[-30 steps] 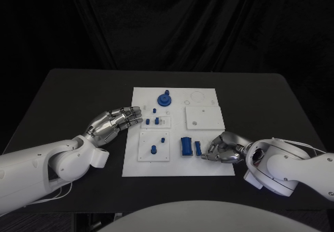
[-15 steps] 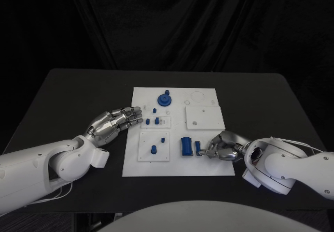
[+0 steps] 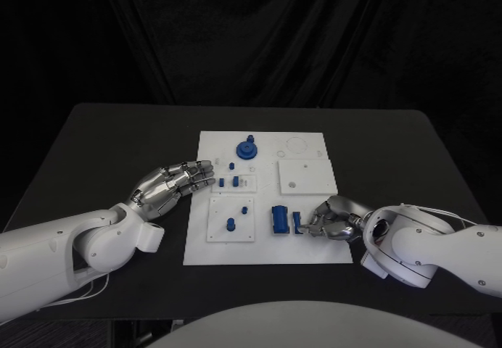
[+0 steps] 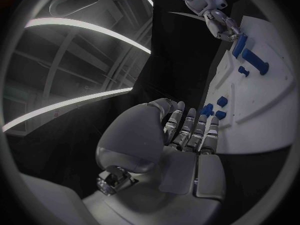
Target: Assemble the parts on the task board
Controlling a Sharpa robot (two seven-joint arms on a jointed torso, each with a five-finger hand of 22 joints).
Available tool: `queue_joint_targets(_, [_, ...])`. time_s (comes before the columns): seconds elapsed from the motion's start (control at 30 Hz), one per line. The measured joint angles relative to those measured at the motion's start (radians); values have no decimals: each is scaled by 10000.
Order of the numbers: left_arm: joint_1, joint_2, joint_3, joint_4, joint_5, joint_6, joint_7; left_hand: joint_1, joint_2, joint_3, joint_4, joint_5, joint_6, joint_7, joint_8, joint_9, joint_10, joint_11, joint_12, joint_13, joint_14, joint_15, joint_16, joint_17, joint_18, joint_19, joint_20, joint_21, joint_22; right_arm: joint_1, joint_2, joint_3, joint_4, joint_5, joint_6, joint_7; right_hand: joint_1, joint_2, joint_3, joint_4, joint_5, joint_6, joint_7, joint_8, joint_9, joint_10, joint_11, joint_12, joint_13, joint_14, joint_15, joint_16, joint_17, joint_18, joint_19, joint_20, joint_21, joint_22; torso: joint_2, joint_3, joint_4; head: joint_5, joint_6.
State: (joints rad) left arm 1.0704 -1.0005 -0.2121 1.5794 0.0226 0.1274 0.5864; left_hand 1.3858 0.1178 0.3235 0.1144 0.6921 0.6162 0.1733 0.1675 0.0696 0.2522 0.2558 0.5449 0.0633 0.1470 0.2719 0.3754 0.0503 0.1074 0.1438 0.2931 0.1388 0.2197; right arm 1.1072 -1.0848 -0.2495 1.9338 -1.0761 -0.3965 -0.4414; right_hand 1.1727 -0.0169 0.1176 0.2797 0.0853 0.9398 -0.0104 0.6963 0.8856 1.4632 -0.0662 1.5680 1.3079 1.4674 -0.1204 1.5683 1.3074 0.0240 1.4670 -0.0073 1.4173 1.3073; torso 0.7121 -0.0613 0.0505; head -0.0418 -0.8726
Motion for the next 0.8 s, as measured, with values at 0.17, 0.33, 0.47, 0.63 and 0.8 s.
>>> queue_joint_targets(0.17, [-1, 19, 0, -11, 0, 14, -10, 0, 0, 0, 0, 0, 0, 0, 0, 0, 0, 0, 0, -1, 0, 0, 0, -1, -1, 0, 0, 0, 0, 0, 92, 1, -63, -33, 102, -82, 134, -135, -17, -16, -89, 0, 0, 41, 48, 0, 0, 0, 0, 0, 0, 0, 0, 0, 0, 0, -41, 0, -2, -2, 1, 11, 0])
queue_joint_targets(0.33, [-3, 23, 0, -13, 0, 20, -16, 0, 0, 0, 0, 0, 0, 0, 0, 0, 0, 0, 0, -1, 0, 0, 39, -1, -1, 0, 0, 0, 0, 0, 122, 2, -115, -71, 132, -101, 279, -175, -56, -55, -203, 0, 0, 95, 86, 36, -37, 0, -1, 0, 0, 0, 0, 0, 0, 0, -60, 0, -1, -2, 0, 16, 0])
queue_joint_targets(0.47, [-3, 4, 0, 20, 0, 19, -17, 0, 0, 0, 0, 0, 38, 38, 0, -1, 33, 33, 40, -2, -1, 0, 39, -2, -163, 0, 0, 0, 0, 0, 112, 2, -157, -107, 15, -12, 526, -236, -68, -124, -204, 0, 0, 214, 162, 36, -36, 0, -1, 0, 0, 0, 0, 0, 0, 0, 70, 0, -1, 1, 0, 4, 0])
queue_joint_targets(0.63, [-4, -264, 0, 319, -71, -41, 57, 32, -32, 164, -58, 132, 133, 45, 121, 20, 163, 251, 164, 11, 106, 105, 251, 26, -163, 0, 1, 0, -25, -1, -38, 15, -146, -306, -522, 421, 426, -313, -197, 62, 932, 0, 0, 247, 178, 12, -60, 0, -2, -14, -59, 0, 0, -1, -34, -37, 195, 0, -2, 7, 0, 32, 0])
queue_joint_targets(0.8, [29, -654, 0, 725, -319, -284, 240, 79, -80, 211, -65, 168, 286, 74, 195, 34, 246, 334, 215, 20, 143, 142, 406, 43, -163, 104, -6, 86, 121, 185, -148, 53, -103, -525, -1192, 1122, -501, -517, -250, 115, 2047, 36, -36, -47, -18, 12, -60, 0, -3, -11, -61, 0, 0, -1, 1, -72, 195, 0, -11, 11, -1, 61, 0])
